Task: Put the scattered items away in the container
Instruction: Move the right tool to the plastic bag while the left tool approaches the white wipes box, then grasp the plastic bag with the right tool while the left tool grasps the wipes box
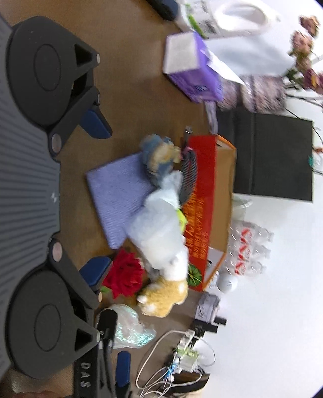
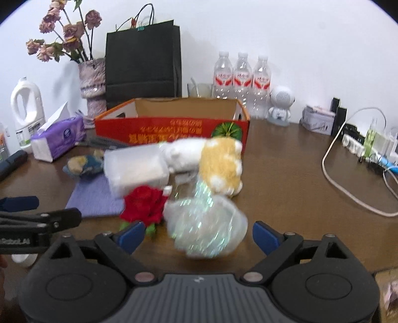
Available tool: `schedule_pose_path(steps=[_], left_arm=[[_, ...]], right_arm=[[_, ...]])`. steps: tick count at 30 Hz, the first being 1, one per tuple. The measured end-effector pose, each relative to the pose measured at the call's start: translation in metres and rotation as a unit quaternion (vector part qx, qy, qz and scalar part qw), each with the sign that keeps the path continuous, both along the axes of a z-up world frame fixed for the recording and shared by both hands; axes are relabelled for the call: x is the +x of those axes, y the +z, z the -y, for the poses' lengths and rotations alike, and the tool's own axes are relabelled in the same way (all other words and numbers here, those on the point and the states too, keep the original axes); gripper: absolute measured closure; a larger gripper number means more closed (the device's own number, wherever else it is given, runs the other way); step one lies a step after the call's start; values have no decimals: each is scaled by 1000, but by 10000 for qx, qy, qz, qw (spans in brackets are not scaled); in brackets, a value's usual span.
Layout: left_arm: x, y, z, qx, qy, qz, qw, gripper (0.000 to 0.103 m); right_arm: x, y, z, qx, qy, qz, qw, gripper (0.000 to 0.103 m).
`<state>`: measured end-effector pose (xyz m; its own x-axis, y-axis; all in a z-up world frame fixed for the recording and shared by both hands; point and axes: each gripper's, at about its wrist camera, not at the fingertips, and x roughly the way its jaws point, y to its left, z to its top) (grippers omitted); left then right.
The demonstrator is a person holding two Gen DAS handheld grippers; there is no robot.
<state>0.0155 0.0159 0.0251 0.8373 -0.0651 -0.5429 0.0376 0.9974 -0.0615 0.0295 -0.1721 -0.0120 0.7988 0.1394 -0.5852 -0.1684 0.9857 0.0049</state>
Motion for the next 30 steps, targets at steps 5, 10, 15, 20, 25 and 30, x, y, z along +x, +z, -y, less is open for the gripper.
schedule_pose_path(steps=[5, 10, 15, 20, 25, 30], left_arm=[[30, 11, 9, -11, -646, 112, 9979, 12], [76, 15, 25, 243, -1209, 156, 9922, 9], [113, 9, 41, 751, -1815, -140, 9804, 15], [124, -4, 54, 1417, -2133, -483, 9654, 28], [117, 0, 52, 1415, -2121, -407, 9661, 34], [94, 29, 31, 912, -1702, 147, 9811, 38]], right_arm=[[23, -7, 4, 142, 40, -218, 9997, 53], [22, -5, 9, 198, 160, -129, 9996, 63], [15, 1, 22, 217, 158, -74, 9996, 64], [11, -3, 25, 187, 262, -155, 9994, 64], [10, -3, 23, 271, 276, -66, 9992, 67], [-1, 14, 30, 504, 270, 319, 9979, 69]])
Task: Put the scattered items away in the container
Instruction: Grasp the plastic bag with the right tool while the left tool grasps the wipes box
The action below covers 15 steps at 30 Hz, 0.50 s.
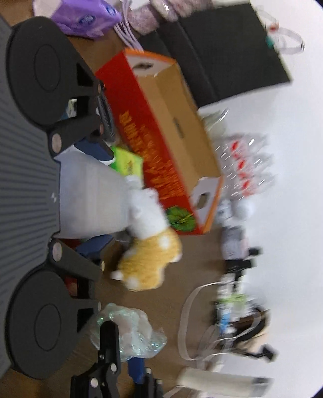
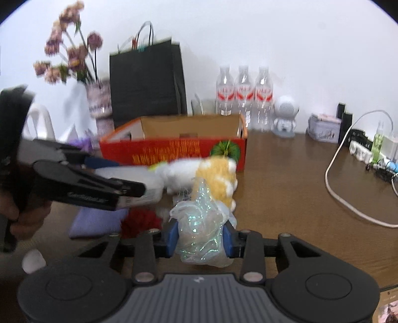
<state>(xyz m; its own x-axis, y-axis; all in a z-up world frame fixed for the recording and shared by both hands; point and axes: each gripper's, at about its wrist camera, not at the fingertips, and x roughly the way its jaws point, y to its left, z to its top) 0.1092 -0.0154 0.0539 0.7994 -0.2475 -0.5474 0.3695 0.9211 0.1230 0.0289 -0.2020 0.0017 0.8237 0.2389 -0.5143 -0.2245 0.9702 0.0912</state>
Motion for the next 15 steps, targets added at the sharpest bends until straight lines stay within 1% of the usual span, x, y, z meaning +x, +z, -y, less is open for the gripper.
schedule_pose_path(steps=[2, 4, 5, 6, 7, 8, 9, 11, 13, 14, 15], left_arm=[[-8, 18, -14, -390, 330, 242, 9984, 38], [-14, 34, -27, -705, 638, 476, 9943, 39], [-15, 44, -33, -825, 787, 605, 9916, 50], [-15, 53, -39, -921, 920, 714, 9889, 94], [-11, 61, -44, -1008, 1092, 714, 9863, 98], [-5, 68, -51, -1171, 1245, 701, 9828, 96], [1, 73, -57, -1276, 1343, 698, 9802, 96], [16, 73, -63, -1216, 1418, 684, 9800, 96], [26, 58, -68, -1041, 1486, 486, 9822, 95], [23, 48, -75, -1076, 1523, 389, 9817, 90], [15, 39, -84, -1154, 1559, 261, 9807, 69]], right_arm=[[-2, 11, 6, 129, -76, 124, 9998, 69], [-3, 27, 11, 264, -105, 323, 9991, 69], [-3, 35, 13, 314, -92, 434, 9985, 69], [-2, 45, 15, 349, -71, 557, 9978, 69], [1, 57, 16, 376, -29, 725, 9967, 69], [5, 67, 17, 381, 19, 846, 9957, 69], [10, 77, 17, 363, 74, 932, 9950, 69], [25, 94, 14, 283, 191, 1076, 9936, 69], [41, 101, 10, 166, 231, 1052, 9940, 69], [46, 101, 7, 165, 233, 970, 9949, 69], [47, 99, 5, 182, 282, 874, 9956, 69]])
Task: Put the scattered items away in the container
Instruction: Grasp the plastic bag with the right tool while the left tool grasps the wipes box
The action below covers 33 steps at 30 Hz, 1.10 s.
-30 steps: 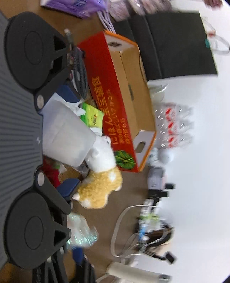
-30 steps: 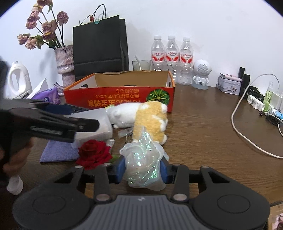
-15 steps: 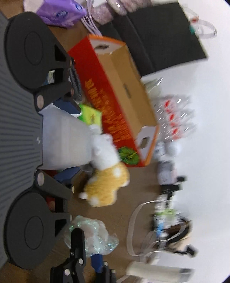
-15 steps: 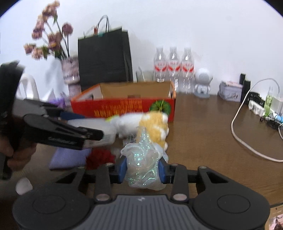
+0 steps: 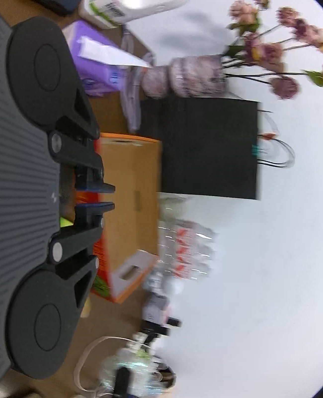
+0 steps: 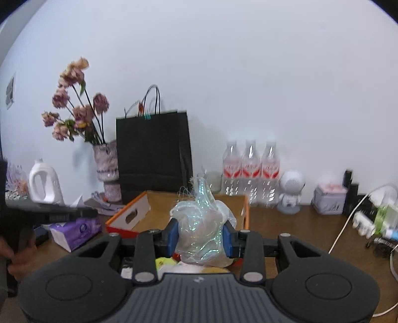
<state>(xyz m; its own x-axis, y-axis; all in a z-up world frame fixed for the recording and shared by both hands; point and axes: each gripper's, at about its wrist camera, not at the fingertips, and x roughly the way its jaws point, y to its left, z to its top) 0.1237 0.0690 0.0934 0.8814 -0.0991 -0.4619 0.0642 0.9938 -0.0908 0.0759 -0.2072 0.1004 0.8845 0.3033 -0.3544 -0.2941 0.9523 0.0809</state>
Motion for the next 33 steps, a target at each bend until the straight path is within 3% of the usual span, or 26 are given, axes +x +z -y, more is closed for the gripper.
schedule_pose_path(steps=[1, 2, 3, 4, 5, 7, 9, 11, 14, 17, 18, 19, 20, 24, 28, 33], left_arm=[[-12, -8, -9, -78, -53, -160, 9998, 51], [-31, -15, -20, -170, -188, -198, 9995, 22], [-50, -22, -29, -276, -212, -142, 9993, 14], [-64, -29, -34, -336, -100, -214, 9992, 15], [-76, -36, -32, -204, 0, -375, 9991, 14], [-92, -47, -21, 336, -122, -238, 9991, 1], [-94, -60, -8, 909, -331, -80, 9953, 0], [-83, -70, -3, 1182, -281, -351, 9920, 0], [-70, -80, -10, 939, -337, -816, 9917, 0], [-70, -84, -15, 757, -574, -1009, 9904, 0], [-71, -85, -15, 732, -672, -1060, 9894, 5], [-74, -85, -15, 767, -636, -995, 9900, 16], [-76, -85, -14, 793, -607, -930, 9906, 17], [-86, -70, -8, 727, -590, -625, 9936, 18], [-88, -32, -5, 302, -349, -10, 9989, 18], [-27, 27, 6, 192, 344, 672, 9970, 18]], right_arm=[[-2, -6, -3, -17, 114, -77, 9999, 68], [-8, -12, -5, -82, 223, -106, 9997, 68], [-14, -18, -7, -162, 294, -122, 9994, 68], [-21, -28, -7, -269, 350, -153, 9989, 67], [-24, -36, -7, -323, 364, -235, 9985, 67], [-19, -52, -6, -317, 344, -544, 9974, 67], [-11, -61, -4, -165, 282, -772, 9965, 67], [-4, -65, -6, -70, 230, -900, 9957, 67], [-13, -58, -11, -155, 309, -692, 9970, 67], [-23, -53, -9, -269, 290, -571, 9976, 67], [-24, -53, -6, -283, 237, -563, 9977, 67], [-24, -52, -2, -261, 183, -586, 9978, 67], [-23, -52, 1, -230, 141, -606, 9978, 67], [-16, -51, 8, -142, 2, -694, 9975, 67], [-9, -39, 9, -84, 96, -546, 9984, 67], [36, -5, 2, -206, 184, -273, 9992, 67]])
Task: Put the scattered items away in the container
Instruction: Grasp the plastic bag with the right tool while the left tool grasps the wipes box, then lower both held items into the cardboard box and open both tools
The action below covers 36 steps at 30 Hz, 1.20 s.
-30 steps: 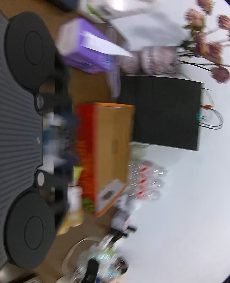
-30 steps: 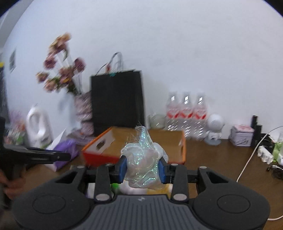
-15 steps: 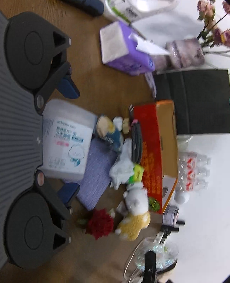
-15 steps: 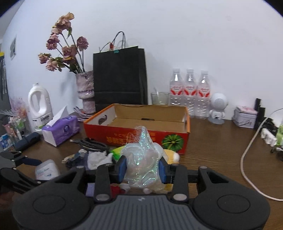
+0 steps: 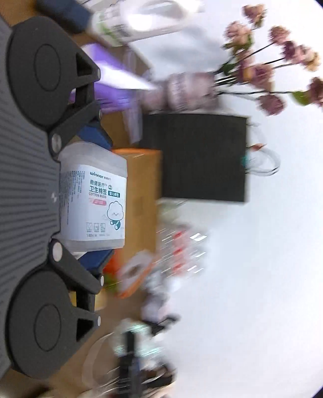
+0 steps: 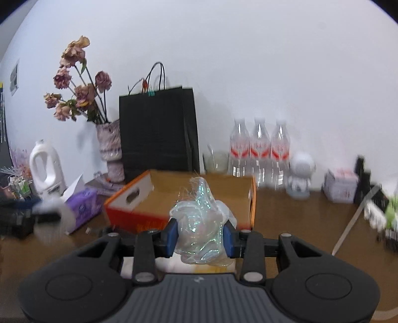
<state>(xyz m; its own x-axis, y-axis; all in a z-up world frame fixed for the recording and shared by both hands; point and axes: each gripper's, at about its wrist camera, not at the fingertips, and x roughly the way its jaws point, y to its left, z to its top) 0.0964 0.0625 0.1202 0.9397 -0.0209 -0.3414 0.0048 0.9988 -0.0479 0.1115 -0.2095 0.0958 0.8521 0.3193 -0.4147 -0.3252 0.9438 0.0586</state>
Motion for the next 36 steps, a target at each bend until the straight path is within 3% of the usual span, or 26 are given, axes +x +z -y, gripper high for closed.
schedule_pose_path(steps=[3, 8, 14, 20, 23, 25, 26, 28, 30, 32, 36], left_arm=[[69, 20, 14, 151, 297, 6, 9994, 18], [190, 7, 19, 43, 588, -788, 9951, 18], [278, -39, 4, 313, 978, -1681, 9804, 18], [305, -67, 7, 839, 879, -1955, 9731, 17], [311, -75, 16, 1328, 775, -1856, 9705, 19], [313, -77, 20, 1400, 681, -1860, 9701, 19], [314, -79, 19, 1318, 621, -1917, 9706, 15], [316, -81, 19, 1226, 586, -2060, 9691, 11], [314, -77, 15, 1148, 630, -1948, 9721, 11], [306, -71, 10, 1039, 598, -1781, 9767, 11], [278, -58, 9, 1339, 499, -1410, 9796, 11]], right_arm=[[52, 21, -2, 111, 47, -172, 9998, 67], [173, 39, -14, 105, -206, -730, 9971, 67], [287, -19, -41, -541, -530, -1797, 9808, 67], [337, -72, -57, -1026, -752, -2251, 9660, 68], [353, -91, -63, -1202, -844, -2371, 9603, 67], [355, -98, -69, -1474, -876, -2255, 9590, 60], [355, -101, -73, -1570, -878, -2220, 9583, 57], [354, -102, -76, -1592, -872, -2191, 9587, 38], [353, -99, -76, -1486, -849, -2204, 9603, 28], [348, -89, -70, -1273, -878, -2239, 9623, 28], [327, -58, -50, -782, -721, -2190, 9699, 28]])
